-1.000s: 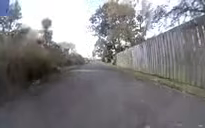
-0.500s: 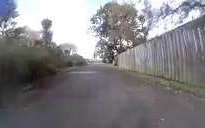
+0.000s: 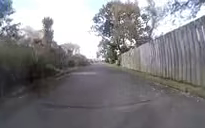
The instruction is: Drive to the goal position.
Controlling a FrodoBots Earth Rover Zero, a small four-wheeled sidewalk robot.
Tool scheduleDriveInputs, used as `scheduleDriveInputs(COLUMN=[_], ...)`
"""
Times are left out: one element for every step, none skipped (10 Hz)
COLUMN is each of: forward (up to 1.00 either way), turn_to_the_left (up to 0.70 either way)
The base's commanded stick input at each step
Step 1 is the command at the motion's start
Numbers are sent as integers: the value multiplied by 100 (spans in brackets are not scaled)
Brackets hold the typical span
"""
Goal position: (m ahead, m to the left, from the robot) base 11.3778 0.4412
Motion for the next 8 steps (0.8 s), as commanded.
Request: scheduleDriveInputs(forward=[85, 85, 85, 85, 85, 85, 85, 85], turn_to_the_left=[0, 0, 0, 0, 0, 0, 0, 0])
